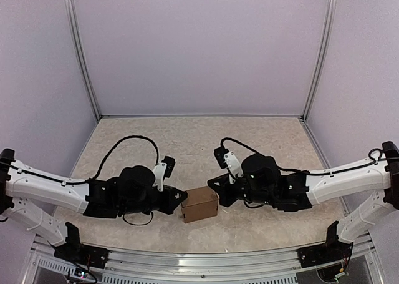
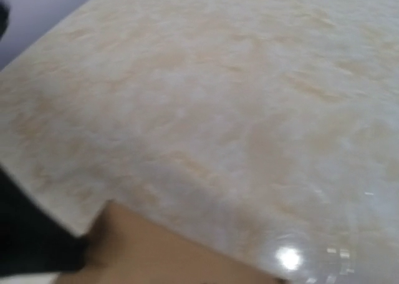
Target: Fold the paper box
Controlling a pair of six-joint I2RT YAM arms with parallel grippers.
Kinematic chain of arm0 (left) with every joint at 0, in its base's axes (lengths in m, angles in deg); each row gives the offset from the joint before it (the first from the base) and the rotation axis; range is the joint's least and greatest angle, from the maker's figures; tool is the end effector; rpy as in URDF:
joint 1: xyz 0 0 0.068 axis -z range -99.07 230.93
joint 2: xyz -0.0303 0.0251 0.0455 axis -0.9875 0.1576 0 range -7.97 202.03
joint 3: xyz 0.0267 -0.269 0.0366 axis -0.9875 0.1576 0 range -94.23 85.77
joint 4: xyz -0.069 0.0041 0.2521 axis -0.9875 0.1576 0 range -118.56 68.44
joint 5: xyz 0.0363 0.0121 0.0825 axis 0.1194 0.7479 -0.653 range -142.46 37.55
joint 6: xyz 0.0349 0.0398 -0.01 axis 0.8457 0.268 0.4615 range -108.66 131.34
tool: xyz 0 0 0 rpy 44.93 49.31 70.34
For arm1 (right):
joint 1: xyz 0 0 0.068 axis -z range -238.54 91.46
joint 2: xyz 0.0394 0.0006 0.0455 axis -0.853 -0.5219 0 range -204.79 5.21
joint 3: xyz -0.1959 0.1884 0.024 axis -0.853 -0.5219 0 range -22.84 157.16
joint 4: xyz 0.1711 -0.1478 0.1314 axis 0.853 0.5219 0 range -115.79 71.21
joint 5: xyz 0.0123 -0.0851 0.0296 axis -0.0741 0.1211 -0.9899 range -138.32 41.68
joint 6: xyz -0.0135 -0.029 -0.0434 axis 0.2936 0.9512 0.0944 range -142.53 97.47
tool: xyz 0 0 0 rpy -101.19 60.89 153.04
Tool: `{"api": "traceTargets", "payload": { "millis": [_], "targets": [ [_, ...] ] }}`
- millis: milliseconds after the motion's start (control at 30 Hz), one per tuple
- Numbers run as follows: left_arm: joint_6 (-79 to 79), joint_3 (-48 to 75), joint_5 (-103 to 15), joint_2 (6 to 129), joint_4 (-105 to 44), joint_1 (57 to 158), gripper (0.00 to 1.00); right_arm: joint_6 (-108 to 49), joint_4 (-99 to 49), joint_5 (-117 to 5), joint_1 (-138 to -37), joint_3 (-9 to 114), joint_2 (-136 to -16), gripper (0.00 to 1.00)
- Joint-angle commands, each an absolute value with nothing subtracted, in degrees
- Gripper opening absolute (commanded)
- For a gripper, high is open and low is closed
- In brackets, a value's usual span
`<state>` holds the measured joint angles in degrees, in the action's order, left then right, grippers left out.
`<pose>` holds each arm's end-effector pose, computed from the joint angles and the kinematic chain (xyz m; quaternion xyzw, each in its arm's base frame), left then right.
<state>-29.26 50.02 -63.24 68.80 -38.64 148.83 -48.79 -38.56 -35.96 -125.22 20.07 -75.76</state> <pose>0.1104 -0.2544 0.1989 0.1594 0.8527 -0.3504 0.3531 0.1285 0.2789 0.2240 -0.2361 0.8081 0.3231 0.4324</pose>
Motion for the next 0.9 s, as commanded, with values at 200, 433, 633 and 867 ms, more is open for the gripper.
{"api": "traceTargets", "payload": {
  "millis": [200, 433, 633, 867],
  "targets": [
    [-26.4, 50.9, -75.6, 53.9, -26.7, 148.5, 0.0, -45.2, -43.6, -44.0, -129.0, 26.4, -84.1, 0.0],
    [-27.1, 54.3, -82.9, 43.5, -21.4, 148.2, 0.0, -43.7, -44.3, -47.7, -129.5, 31.7, -90.2, 0.0],
    [-27.4, 55.9, -83.4, 39.1, -18.7, 146.8, 0.0, -43.0, -44.3, -49.8, -129.6, 34.4, -93.5, 0.0],
    [-27.4, 56.5, -81.0, 39.8, -19.6, 144.9, 0.0, -44.8, -44.7, -50.0, -129.7, 32.3, -99.4, 0.0]
  ]
}}
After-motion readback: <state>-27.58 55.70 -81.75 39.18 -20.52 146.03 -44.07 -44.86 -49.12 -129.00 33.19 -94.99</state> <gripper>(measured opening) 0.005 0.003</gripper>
